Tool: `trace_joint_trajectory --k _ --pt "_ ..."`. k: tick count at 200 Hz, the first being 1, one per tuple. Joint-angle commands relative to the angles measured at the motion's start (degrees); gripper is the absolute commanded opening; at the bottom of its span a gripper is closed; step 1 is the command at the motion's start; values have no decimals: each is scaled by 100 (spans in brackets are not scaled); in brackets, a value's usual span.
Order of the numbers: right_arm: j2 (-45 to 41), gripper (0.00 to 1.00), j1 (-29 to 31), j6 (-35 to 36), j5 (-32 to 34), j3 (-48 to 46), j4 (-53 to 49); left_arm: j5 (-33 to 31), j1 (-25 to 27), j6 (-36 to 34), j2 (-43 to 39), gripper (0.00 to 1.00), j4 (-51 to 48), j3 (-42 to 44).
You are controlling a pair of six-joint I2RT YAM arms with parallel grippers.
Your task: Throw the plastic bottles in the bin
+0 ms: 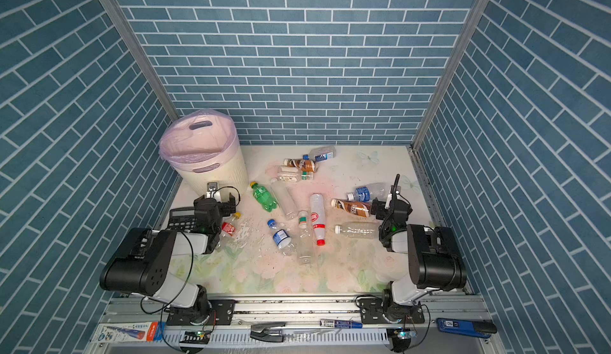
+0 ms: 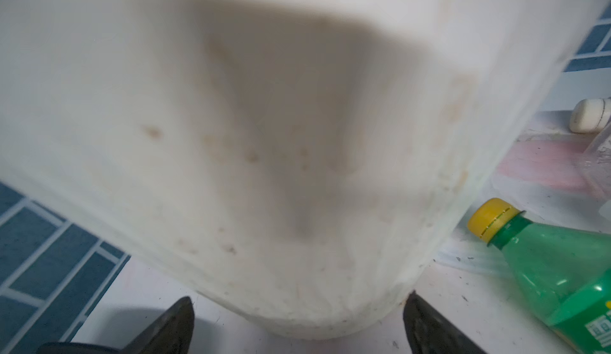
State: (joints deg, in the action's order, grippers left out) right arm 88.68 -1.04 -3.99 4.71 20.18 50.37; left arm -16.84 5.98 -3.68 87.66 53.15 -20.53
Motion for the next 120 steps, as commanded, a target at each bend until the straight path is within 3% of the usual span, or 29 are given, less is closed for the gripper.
trace_joint_trajectory --k 1,120 --pt "-27 99 -10 142 -15 205 -9 -21 -9 -35 24 99 73 23" --pt "-43 99 -10 141 -10 180 26 20 -26 -33 22 99 40 8"
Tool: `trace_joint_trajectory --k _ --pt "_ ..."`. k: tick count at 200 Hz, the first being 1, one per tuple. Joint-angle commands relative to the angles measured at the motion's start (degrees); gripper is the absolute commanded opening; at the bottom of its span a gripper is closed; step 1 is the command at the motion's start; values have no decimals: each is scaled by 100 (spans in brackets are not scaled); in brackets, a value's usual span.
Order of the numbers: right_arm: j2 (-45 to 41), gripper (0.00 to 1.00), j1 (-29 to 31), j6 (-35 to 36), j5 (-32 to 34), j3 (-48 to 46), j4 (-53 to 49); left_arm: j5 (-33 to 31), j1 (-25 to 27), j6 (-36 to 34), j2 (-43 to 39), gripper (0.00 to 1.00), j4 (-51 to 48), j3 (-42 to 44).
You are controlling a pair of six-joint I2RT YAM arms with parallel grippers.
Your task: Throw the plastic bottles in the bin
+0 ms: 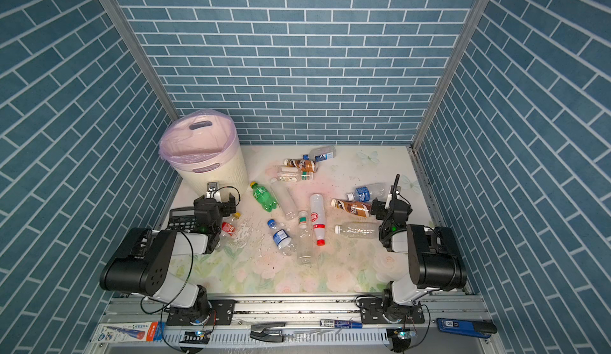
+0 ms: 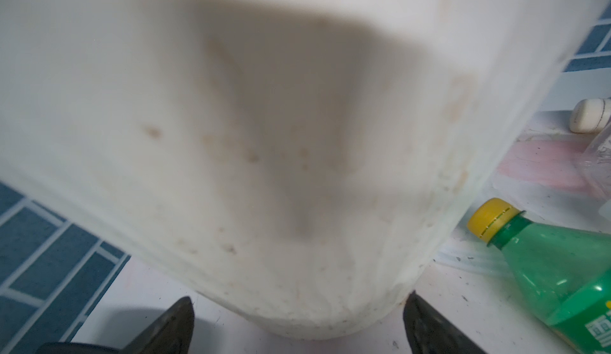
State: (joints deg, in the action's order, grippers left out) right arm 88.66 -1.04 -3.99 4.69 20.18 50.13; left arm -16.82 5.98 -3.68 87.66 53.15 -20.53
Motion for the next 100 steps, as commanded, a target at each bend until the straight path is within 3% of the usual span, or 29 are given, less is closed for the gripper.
trace_joint_trajectory --k 1,79,100 --pt "-41 99 -10 141 -7 180 50 15 -26 -30 23 99 39 7" --pt "-40 99 -54 123 -87 215 -13 97 -61 -11 23 99 -21 -19" --pt "-33 99 -54 126 -81 216 -28 529 -291 138 -28 99 -218 -73"
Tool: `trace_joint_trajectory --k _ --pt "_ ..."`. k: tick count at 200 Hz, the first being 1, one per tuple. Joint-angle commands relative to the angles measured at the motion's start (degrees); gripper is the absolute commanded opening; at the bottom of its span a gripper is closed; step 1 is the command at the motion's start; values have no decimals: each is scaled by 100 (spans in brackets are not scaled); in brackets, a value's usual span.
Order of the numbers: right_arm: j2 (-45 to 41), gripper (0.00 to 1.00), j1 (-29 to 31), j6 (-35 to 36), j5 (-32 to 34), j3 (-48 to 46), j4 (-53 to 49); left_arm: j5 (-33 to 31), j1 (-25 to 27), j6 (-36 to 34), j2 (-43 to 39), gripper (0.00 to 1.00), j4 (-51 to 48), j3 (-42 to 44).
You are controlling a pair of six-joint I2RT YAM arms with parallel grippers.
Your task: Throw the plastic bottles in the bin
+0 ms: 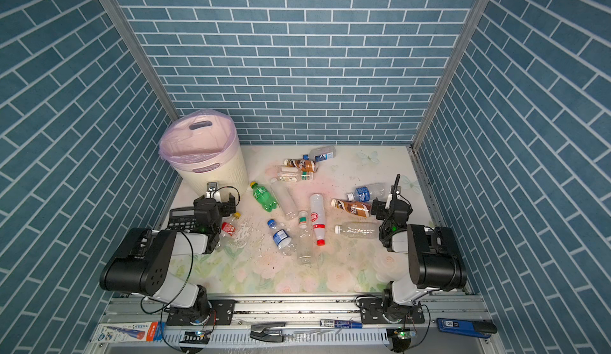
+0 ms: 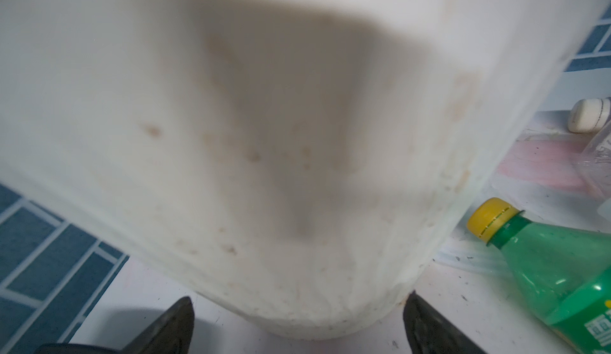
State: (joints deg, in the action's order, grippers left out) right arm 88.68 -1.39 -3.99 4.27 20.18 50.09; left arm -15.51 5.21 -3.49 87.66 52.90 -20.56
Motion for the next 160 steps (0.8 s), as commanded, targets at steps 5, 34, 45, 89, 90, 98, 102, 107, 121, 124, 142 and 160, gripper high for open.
trace_joint_trajectory --k 5,34,45,89,90,98,102,107,121,124,142,160 --pt "-43 99 -19 126 -42 214 -23 376 -218 107 -9 99 -178 -71" --pt "-59 99 -6 119 87 200 21 387 -222 111 -12 99 -190 -75" --pt "-226 99 31 59 366 258 -193 388 -222 105 -21 99 -143 -58" --pt "-1134 99 112 -295 1497 660 -1717 396 -223 20 -780 99 -2968 -1107" --pt "-1134 99 112 -295 1497 660 -1717 397 -218 18 -791 99 -3013 -1116" --pt "-1198 99 112 -399 1634 726 -1915 408 -177 17 -873 99 -3286 -1148" --pt "-1231 99 112 -448 1667 767 -2039 372 -143 0 -919 99 -3410 -1156" --pt "-1275 99 112 -507 1716 832 -2198 220 -76 -5 -981 99 -3619 -1192" --pt "-1404 99 112 -942 1977 1087 -2791 -405 243 -74 -1087 99 -4214 -1374" --pt "-1433 99 108 -1091 2066 1145 -2932 -552 329 -121 -1112 99 -4281 -1399" --pt "-1599 99 104 -1810 2116 1460 -3787 -899 698 -232 -1232 99 -4821 -1558" --pt "-1674 99 87 -1904 1520 1573 -4067 -971 814 65 -1399 99 -5538 -1813"
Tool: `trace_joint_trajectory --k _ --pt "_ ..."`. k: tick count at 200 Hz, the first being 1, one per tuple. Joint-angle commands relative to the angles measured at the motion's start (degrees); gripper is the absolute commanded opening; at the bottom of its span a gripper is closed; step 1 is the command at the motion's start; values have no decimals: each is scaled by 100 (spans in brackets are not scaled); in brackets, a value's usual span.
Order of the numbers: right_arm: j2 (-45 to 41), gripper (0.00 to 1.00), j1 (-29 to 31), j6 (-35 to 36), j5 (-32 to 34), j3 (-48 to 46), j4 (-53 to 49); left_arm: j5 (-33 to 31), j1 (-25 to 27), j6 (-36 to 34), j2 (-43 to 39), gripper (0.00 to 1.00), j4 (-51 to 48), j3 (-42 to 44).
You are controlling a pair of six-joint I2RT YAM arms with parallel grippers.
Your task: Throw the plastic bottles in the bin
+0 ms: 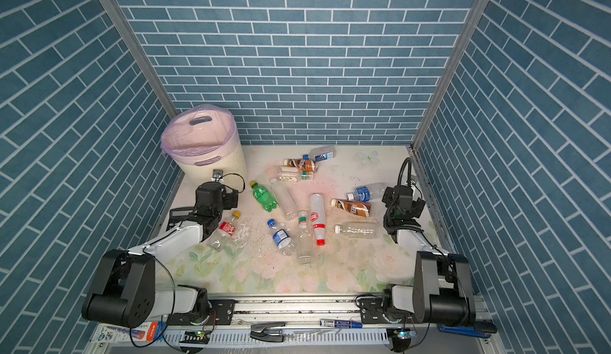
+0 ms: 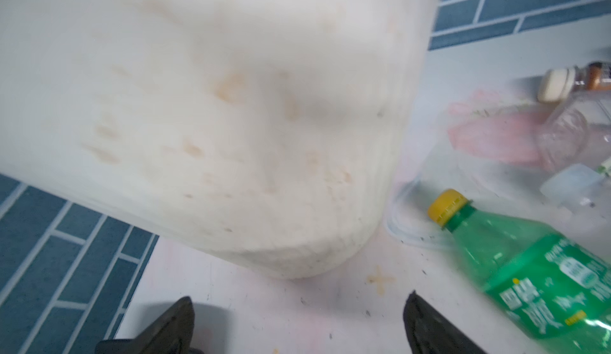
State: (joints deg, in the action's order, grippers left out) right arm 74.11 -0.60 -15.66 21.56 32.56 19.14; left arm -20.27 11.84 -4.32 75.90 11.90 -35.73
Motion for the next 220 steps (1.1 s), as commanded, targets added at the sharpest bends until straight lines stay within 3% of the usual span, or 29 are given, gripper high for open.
trace_joint_trajectory --k 1,43,61,79,114,129,143,178,220 --pt "-219 99 4 -741 -242 329 -977 -486 157 171 -233 99 -1481 -309" --pt "-259 99 7 -976 -1485 168 -638 -252 240 839 -940 99 -3098 -776" --pt "-365 99 37 -1138 -1772 205 -766 355 240 1105 -1151 99 -4029 -1073" --pt "-406 99 201 -1173 -1773 229 -888 784 244 1460 -1178 99 -5080 -1471" --pt "-256 99 1067 -939 -1348 456 -1404 1060 249 2159 -1071 99 -6564 -1756" --pt "-162 99 1349 -945 -1339 594 -1672 845 415 2556 -1023 99 -6835 -1798" --pt "-133 99 1542 -948 -1381 722 -1899 1204 416 2786 -923 99 -6831 -1855" --pt "-98 99 1712 -848 -1615 1034 -2342 1051 416 2927 -289 99 -6682 -1809" --pt "24 99 1738 -868 -1941 1134 -2456 1133 388 3007 -115 99 -6276 -1577"
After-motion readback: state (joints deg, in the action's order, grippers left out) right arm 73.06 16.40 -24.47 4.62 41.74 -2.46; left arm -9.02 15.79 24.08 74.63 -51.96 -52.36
